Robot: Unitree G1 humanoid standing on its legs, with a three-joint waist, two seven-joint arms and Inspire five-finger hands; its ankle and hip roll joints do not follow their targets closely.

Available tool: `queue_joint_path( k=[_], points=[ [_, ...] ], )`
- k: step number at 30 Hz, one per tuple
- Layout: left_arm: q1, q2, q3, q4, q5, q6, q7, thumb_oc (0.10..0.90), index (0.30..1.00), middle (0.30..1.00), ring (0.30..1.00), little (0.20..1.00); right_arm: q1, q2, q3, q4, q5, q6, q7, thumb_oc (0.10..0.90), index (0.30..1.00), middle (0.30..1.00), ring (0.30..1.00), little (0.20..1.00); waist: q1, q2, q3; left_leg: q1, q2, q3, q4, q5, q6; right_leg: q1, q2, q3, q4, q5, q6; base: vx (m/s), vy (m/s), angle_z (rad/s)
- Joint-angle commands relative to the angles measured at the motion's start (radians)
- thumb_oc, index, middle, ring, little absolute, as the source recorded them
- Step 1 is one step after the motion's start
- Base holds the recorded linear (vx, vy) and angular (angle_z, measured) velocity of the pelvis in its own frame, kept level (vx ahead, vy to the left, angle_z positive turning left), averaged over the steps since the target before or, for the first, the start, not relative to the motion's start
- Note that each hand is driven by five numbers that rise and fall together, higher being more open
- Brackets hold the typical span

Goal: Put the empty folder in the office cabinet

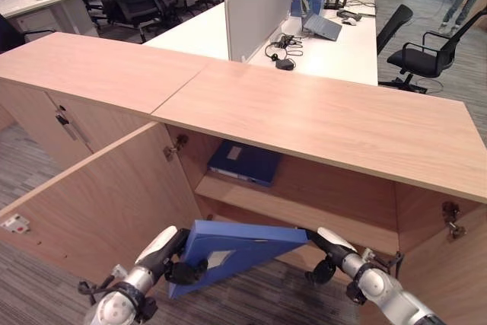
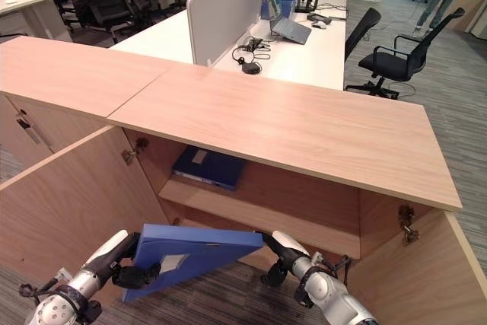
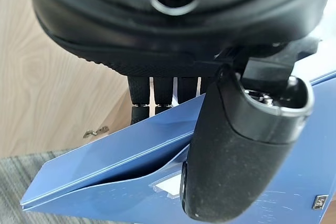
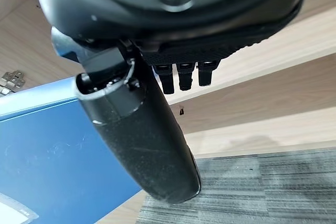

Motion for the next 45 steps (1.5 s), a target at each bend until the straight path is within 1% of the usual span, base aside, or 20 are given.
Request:
queue_joint_path(
  k=[1, 5, 11, 12, 13, 14, 15, 20, 26, 33, 35, 41, 42, 45],
  points=[
    [-0.155, 0.021, -0.008, -0.136, -0.056, -0.125, 0.026, 0.400, 0.300, 0.300, 0.300, 0.300, -0.151, 0.043, 0.090, -0.161, 0.032, -0.114, -0.004, 0.800, 0.900, 0.900, 0.900, 0.900, -0.012, -0.036, -0.034, 0.010, 0.006, -0.033, -0.007, -0.097, -0.023, 0.030, -0.064, -0.010, 0.007, -0.023, 0.095, 0.00, 0.000, 0.00],
    [-0.164, 0.037, -0.019, -0.156, -0.062, -0.130, 0.020, 0.400, 0.300, 0.300, 0.300, 0.300, -0.151, 0.041, 0.088, -0.174, 0.037, -0.114, -0.008, 0.800, 0.900, 0.900, 0.900, 0.900, -0.013, -0.035, -0.036, 0.011, 0.006, -0.031, -0.007, -0.098, -0.023, 0.030, -0.064, -0.011, 0.007, -0.023, 0.095, 0.00, 0.000, 0.00],
    [-0.165, 0.078, -0.034, -0.174, -0.074, -0.139, -0.004, 0.400, 0.300, 0.300, 0.300, 0.300, -0.151, 0.020, 0.055, -0.187, 0.035, -0.114, -0.026, 0.800, 0.900, 0.900, 0.900, 0.900, -0.015, -0.033, -0.041, 0.013, 0.007, -0.030, -0.007, -0.099, -0.023, 0.031, -0.065, -0.009, 0.007, -0.023, 0.095, 0.01, -0.002, 0.00],
    [-0.171, 0.081, -0.044, -0.175, -0.078, -0.137, -0.006, 0.400, 0.300, 0.300, 0.300, 0.300, -0.165, 0.028, 0.058, -0.181, 0.034, -0.109, -0.034, 0.800, 0.900, 0.900, 0.900, 0.900, -0.014, -0.033, -0.044, 0.019, 0.009, -0.032, -0.007, -0.109, -0.023, 0.036, -0.063, -0.007, 0.007, -0.031, 0.095, 0.00, 0.000, 0.00],
    [-0.174, 0.081, -0.045, -0.174, -0.079, -0.137, -0.005, 0.400, 0.300, 0.300, 0.300, 0.300, -0.168, 0.029, 0.057, -0.179, 0.033, -0.110, -0.035, 0.800, 0.900, 0.900, 0.900, 0.900, -0.014, -0.033, -0.041, 0.015, 0.008, -0.031, -0.007, -0.100, -0.023, 0.032, -0.064, -0.008, 0.007, -0.023, 0.095, 0.00, 0.000, 0.00],
    [-0.175, 0.089, -0.049, -0.176, -0.096, -0.132, -0.009, 0.400, 0.300, 0.300, 0.300, 0.300, -0.190, 0.044, 0.055, -0.153, 0.026, -0.099, -0.058, 0.800, 0.900, 0.900, 0.900, 0.900, -0.012, -0.031, -0.043, 0.014, 0.006, -0.031, -0.007, -0.099, -0.022, 0.032, -0.064, -0.010, 0.007, -0.021, 0.095, 0.00, 0.000, 0.00],
    [-0.175, 0.089, -0.049, -0.176, -0.097, -0.132, -0.010, 0.400, 0.300, 0.300, 0.300, 0.300, -0.191, 0.045, 0.055, -0.152, 0.026, -0.100, -0.059, 0.800, 0.900, 0.900, 0.900, 0.900, -0.012, -0.032, -0.043, 0.014, 0.006, -0.031, -0.007, -0.099, -0.022, 0.032, -0.064, -0.010, 0.007, -0.021, 0.095, 0.00, 0.000, 0.00],
    [-0.145, 0.117, -0.020, -0.192, -0.117, -0.129, -0.019, 0.400, 0.300, 0.300, 0.300, 0.300, -0.191, 0.049, 0.025, -0.142, 0.013, -0.081, -0.083, 0.800, 0.900, 0.900, 0.900, 0.900, -0.008, -0.029, -0.044, 0.012, 0.006, -0.032, -0.007, -0.099, -0.022, 0.029, -0.064, -0.009, 0.007, -0.021, 0.096, 0.00, 0.000, 0.00],
    [-0.092, 0.136, 0.030, -0.197, -0.111, -0.117, -0.031, 0.400, 0.300, 0.300, 0.300, 0.300, -0.166, 0.033, -0.022, -0.145, -0.046, -0.052, -0.102, 0.800, 0.900, 0.900, 0.900, 0.900, -0.009, -0.027, -0.042, 0.013, 0.007, -0.033, -0.007, -0.102, -0.020, 0.030, -0.063, -0.008, 0.007, -0.021, 0.095, 0.00, 0.000, 0.00],
    [-0.057, 0.140, 0.060, -0.193, -0.092, -0.111, -0.038, 0.400, 0.300, 0.300, 0.300, 0.300, -0.146, 0.030, -0.048, -0.184, -0.042, -0.052, -0.100, 0.800, 0.900, 0.900, 0.900, 0.900, -0.008, -0.029, -0.041, 0.014, 0.006, -0.034, -0.007, -0.103, -0.019, 0.029, -0.063, -0.009, 0.007, -0.022, 0.095, 0.00, 0.000, 0.00],
    [-0.053, 0.141, 0.063, -0.191, -0.083, -0.110, -0.040, 0.400, 0.300, 0.300, 0.300, 0.300, -0.147, 0.023, -0.054, -0.202, -0.060, -0.052, -0.102, 0.800, 0.900, 0.900, 0.900, 0.900, -0.007, -0.029, -0.041, 0.014, 0.006, -0.034, -0.007, -0.104, -0.018, 0.028, -0.064, -0.010, 0.007, -0.022, 0.095, 0.00, 0.000, 0.00],
    [-0.015, 0.132, 0.091, -0.196, -0.066, -0.097, -0.049, 0.400, 0.300, 0.300, 0.300, 0.300, -0.147, 0.013, -0.093, -0.219, -0.136, -0.021, -0.125, 0.800, 0.900, 0.900, 0.900, 0.900, -0.007, -0.027, -0.040, 0.015, 0.005, -0.036, -0.007, -0.106, -0.016, 0.029, -0.064, -0.010, 0.007, -0.023, 0.093, 0.00, 0.000, 0.00],
    [-0.012, 0.131, 0.094, -0.197, -0.065, -0.095, -0.050, 0.400, 0.300, 0.300, 0.300, 0.300, -0.148, 0.014, -0.095, -0.219, -0.134, -0.019, -0.127, 0.800, 0.900, 0.900, 0.900, 0.900, -0.007, -0.026, -0.040, 0.014, 0.005, -0.035, -0.007, -0.106, -0.016, 0.028, -0.064, -0.009, 0.007, -0.023, 0.093, 0.00, 0.000, 0.00],
    [-0.015, 0.127, 0.091, -0.194, -0.062, -0.093, -0.049, 0.400, 0.300, 0.300, 0.300, 0.300, -0.147, 0.025, -0.092, -0.242, -0.066, -0.025, -0.107, 0.800, 0.900, 0.900, 0.900, 0.900, -0.007, -0.029, -0.040, 0.013, 0.004, -0.036, -0.007, -0.105, -0.015, 0.028, -0.064, -0.007, 0.007, -0.022, 0.092, 0.00, 0.000, 0.00]
  ],
)
